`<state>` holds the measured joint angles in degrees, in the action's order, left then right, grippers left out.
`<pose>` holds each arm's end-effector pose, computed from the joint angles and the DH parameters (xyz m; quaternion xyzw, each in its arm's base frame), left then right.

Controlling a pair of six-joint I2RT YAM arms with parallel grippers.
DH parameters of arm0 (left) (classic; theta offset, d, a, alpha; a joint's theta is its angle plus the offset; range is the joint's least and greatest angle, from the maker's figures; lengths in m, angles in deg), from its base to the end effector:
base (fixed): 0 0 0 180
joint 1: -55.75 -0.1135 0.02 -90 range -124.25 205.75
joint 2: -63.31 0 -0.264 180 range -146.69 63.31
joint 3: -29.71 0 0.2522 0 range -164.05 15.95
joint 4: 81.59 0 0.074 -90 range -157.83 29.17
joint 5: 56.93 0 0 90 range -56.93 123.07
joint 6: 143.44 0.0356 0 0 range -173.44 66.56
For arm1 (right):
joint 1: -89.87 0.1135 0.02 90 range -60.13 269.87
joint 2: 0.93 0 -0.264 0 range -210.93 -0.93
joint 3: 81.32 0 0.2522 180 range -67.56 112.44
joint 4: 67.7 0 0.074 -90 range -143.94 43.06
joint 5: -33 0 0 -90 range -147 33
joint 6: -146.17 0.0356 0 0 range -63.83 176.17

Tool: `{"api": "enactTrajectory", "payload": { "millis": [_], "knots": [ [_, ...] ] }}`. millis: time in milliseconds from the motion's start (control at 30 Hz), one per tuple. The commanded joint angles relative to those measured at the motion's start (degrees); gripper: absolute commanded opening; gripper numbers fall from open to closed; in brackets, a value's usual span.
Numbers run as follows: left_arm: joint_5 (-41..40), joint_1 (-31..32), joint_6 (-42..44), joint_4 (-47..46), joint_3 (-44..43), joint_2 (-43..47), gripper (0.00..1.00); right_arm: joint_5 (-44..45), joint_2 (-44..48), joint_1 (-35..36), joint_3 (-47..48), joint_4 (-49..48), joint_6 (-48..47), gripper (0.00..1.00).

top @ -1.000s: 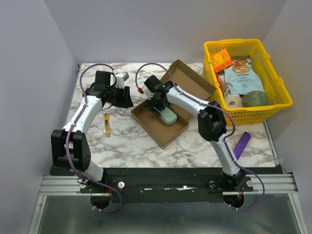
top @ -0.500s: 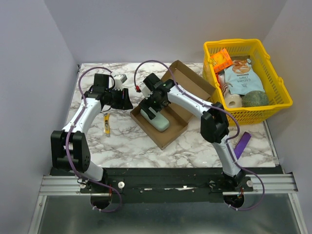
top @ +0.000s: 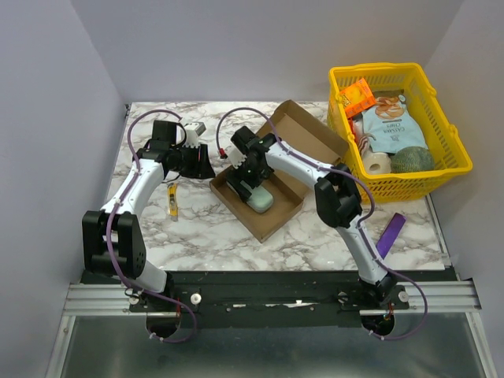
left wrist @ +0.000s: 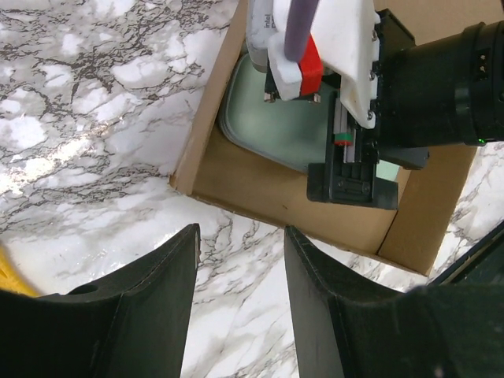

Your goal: Unpack the express box

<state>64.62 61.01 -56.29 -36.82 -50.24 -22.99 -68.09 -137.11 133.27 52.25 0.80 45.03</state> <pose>0.3161 -0.0478 0.2678 0.1095 0.9054 -0.2784 0.3014 0.3569 0.3469 0.1817 -0.4640 0.8654 0.1369 0.1304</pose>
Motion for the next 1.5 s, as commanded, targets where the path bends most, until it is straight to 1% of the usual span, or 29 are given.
{"api": "enactTrajectory", "payload": {
  "millis": [0, 33, 133, 200, 233, 333, 433, 500, 633, 667, 700, 733, 767, 800, 833, 867, 900, 933, 967, 1000, 1033, 1067, 1100, 1167, 1233, 1267, 1300, 1433, 1467],
  "knots": [
    [1.9, -0.4, 0.0, -0.1, -1.1, -0.4, 0.56, -2.0, -1.2, 0.1, 3.3, 1.1, -1.3, 0.78],
    [2.0, -0.5, -0.2, -0.2, -1.2, -0.8, 0.56, 1.4, -1.1, 0.0, 3.6, 0.9, -1.5, 0.75],
    [2.1, -0.8, -0.2, -0.2, -1.9, -1.2, 0.56, 5.5, 1.2, -0.2, 5.7, -0.2, -1.4, 0.67],
    [1.7, -0.9, 0.0, -0.2, -2.5, -1.3, 0.56, 5.3, 3.5, -0.6, 7.4, -0.6, -0.6, 0.64],
    [1.7, -1.0, 0.0, -0.3, -2.9, -1.4, 0.56, 3.9, 4.4, -0.7, 9.1, -0.7, -0.6, 0.62],
    [1.1, -1.7, 0.2, -0.4, -4.5, -1.7, 0.56, 0.1, 8.3, -0.7, 9.9, -0.6, -2.4, 0.58],
    [0.6, -2.4, 0.5, -0.1, -6.7, -2.6, 0.55, -0.8, 12.8, -0.8, 7.9, 0.3, -4.1, 0.57],
    [0.8, -2.7, 0.7, 0.5, -8.4, -3.2, 0.55, -1.6, 15.4, -1.0, 4.2, 0.8, -6.3, 0.57],
    [1.8, -2.8, -0.2, 0.1, -9.7, -4.8, 0.56, -6.2, 24.4, -3.0, -1.1, 2.6, -9.6, 0.56],
    [2.0, -2.8, -0.6, -0.1, -9.7, -5.1, 0.56, -6.3, 27.0, -3.1, -2.8, 3.0, -13.1, 0.56],
    [2.2, -2.8, -0.7, -0.5, -9.6, -5.3, 0.56, -6.4, 29.6, -3.1, -10.0, 2.5, -15.9, 0.56],
    [2.5, -2.8, -1.0, -0.7, -9.5, -5.6, 0.55, -6.7, 32.5, -3.2, -14.2, 1.5, -18.5, 0.56],
    [3.0, -2.8, -1.2, -0.7, -9.5, -5.8, 0.56, -7.3, 39.7, -3.2, -19.6, 0.5, -23.5, 0.56],
    [3.0, -2.8, -1.4, -0.9, -9.5, -6.0, 0.55, -7.9, 43.2, -3.2, -29.3, -1.5, -26.5, 0.57],
    [3.2, -2.8, -1.5, -0.9, -9.3, -6.2, 0.55, -9.5, 47.3, -3.2, -34.6, -2.1, -29.6, 0.57],
    [3.4, -2.8, -1.7, -0.9, -9.4, -6.4, 0.55, -10.0, 53.7, -3.2, -38.9, -2.4, -34.9, 0.57],
    [3.5, -2.8, -1.7, -0.9, -9.5, -6.6, 0.55, -10.3, 57.1, -3.2, -42.9, -3.1, -37.2, 0.58],
    [3.6, -2.8, -1.8, -1.0, -9.5, -6.9, 0.55, -10.2, 60.0, -3.2, -50.6, -3.4, -39.7, 0.58],
    [3.8, -2.8, -2.0, -1.0, -9.6, -6.9, 0.55, -9.4, 62.3, -3.2, -53.9, -3.7, -44.5, 0.59],
    [4.1, -2.8, -2.2, -1.1, -9.7, -7.2, 0.55, -8.6, 67.0, -3.2, -57.5, -4.3, -46.8, 0.59],
    [4.3, -2.8, -2.2, -1.0, -9.8, -7.5, 0.55, -7.7, 68.6, -3.2, -62.5, -4.5, -49.2, 0.59],
    [4.4, -2.8, -2.2, -1.2, -9.9, -7.7, 0.55, -6.0, 70.2, -3.2, -65.1, -4.8, -53.8, 0.6],
    [4.6, -2.8, -2.3, -1.1, -10.1, -7.7, 0.55, -4.8, 72.2, -3.2, -67.1, -6.3, -55.5, 0.61],
    [4.7, -2.8, -2.5, -1.1, -10.3, -8.2, 0.55, -1.8, 73.2, -3.1, -71.9, -9.5, -57.6, 0.62],
    [4.9, -2.8, -2.5, -1.0, -10.4, -8.5, 0.55, -1.1, 72.1, -3.2, -73.6, -12.7, -58.7, 0.67],
    [4.9, -2.8, -2.5, -1.0, -10.4, -8.5, 0.55, -0.6, 71.5, -3.2, -75.1, -13.9, -59.0, 0.7],
    [5.1, -2.8, -2.5, -1.0, -10.2, -8.6, 0.55, -0.2, 70.7, -3.2, -75.9, -17.1, -58.6, 0.76],
    [5.4, -2.7, -2.2, -0.6, -10.1, -8.5, 0.55, 0.4, 66.9, -3.2, -76.4, -22.2, -57.0, 0.83],
    [5.6, -2.6, -2.0, -0.4, -10.1, -8.4, 0.54, 0.4, 66.0, -3.2, -75.8, -22.4, -55.8, 0.88]
  ]
}}
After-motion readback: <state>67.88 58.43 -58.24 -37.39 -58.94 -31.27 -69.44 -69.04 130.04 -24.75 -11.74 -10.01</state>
